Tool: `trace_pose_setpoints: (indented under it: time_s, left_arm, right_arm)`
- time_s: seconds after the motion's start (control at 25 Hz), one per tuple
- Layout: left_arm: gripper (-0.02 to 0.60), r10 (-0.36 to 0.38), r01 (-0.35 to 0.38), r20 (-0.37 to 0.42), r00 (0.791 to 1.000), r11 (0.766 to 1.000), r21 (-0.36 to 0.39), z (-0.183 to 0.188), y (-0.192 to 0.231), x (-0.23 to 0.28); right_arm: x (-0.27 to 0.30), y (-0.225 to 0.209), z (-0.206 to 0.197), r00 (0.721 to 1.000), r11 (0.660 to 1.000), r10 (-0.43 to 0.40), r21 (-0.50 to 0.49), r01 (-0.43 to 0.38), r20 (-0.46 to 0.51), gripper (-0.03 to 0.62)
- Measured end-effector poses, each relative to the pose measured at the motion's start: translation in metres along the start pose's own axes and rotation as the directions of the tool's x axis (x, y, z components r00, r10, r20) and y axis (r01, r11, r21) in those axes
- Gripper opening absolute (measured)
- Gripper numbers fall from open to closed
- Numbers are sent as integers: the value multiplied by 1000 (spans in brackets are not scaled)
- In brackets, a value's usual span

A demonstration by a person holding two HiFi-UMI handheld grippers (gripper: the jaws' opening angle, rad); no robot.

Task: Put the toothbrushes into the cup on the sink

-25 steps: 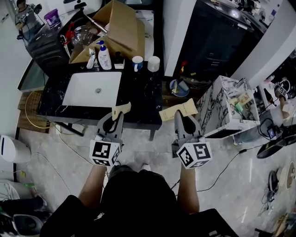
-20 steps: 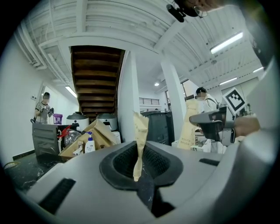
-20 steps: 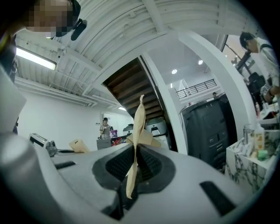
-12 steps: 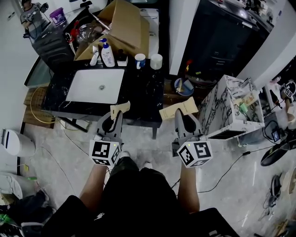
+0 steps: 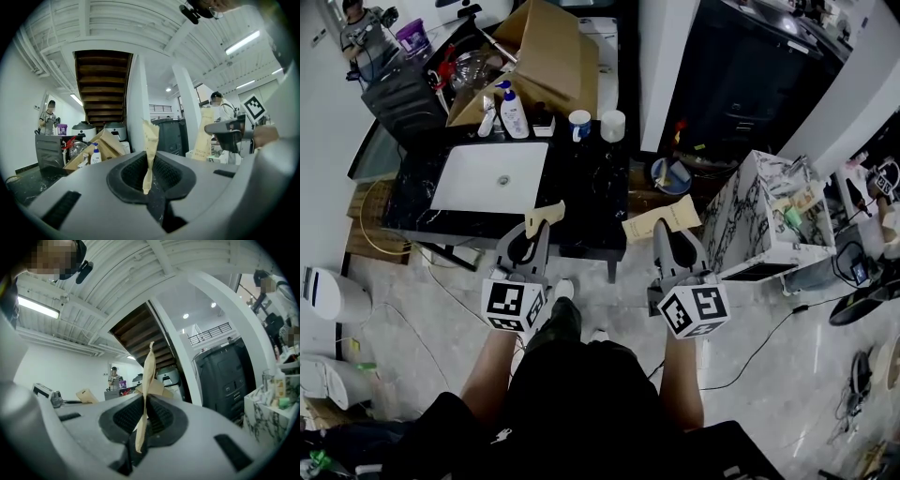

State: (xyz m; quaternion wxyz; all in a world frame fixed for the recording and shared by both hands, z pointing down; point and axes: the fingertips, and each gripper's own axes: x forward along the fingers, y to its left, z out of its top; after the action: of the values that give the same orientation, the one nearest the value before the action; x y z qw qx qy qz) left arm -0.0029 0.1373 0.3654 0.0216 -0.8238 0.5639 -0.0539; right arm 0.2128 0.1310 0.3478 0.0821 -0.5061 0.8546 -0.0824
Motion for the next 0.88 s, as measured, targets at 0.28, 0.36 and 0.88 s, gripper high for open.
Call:
trace_pose_setpoints:
  time_s: [0.28, 0.36, 0.88]
  left_arm:
    - [32, -20, 20, -4, 1000, 1000, -18, -9, 11, 23]
    - [32, -27, 27, -9, 1000, 999, -24, -13, 16, 33]
    - [32, -114, 112, -38, 993, 993, -35, -23, 46, 120]
  right_arm:
    - [18, -7, -5, 1000, 1000, -18, -13, 18, -15, 25]
    - [26, -12, -6, 999, 999, -30, -14, 29, -20, 25]
    - [95, -46, -8, 994, 995, -102, -25, 101, -46, 25]
